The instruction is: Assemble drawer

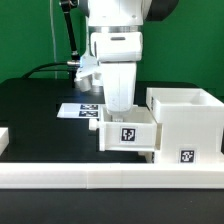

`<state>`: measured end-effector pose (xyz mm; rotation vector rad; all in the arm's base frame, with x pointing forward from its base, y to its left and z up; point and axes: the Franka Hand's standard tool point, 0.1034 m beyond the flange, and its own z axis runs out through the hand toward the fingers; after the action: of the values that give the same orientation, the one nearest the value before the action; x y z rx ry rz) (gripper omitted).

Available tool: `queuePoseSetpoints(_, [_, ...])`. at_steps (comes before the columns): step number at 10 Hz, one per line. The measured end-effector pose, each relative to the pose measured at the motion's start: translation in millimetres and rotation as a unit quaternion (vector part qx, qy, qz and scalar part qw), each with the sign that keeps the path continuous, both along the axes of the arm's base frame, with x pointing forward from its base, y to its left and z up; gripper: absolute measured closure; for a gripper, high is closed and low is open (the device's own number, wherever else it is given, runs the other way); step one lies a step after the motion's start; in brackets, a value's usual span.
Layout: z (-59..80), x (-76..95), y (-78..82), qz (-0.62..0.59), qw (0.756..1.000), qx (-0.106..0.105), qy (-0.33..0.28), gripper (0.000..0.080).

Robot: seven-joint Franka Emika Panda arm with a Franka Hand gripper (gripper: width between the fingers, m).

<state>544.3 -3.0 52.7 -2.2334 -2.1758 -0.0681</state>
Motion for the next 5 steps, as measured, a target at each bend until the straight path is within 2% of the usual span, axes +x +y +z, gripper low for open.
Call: queuePoseSetpoints(5, [0.4,-2.2,0.3,0.000,1.000,0.000,0.002,0.0758])
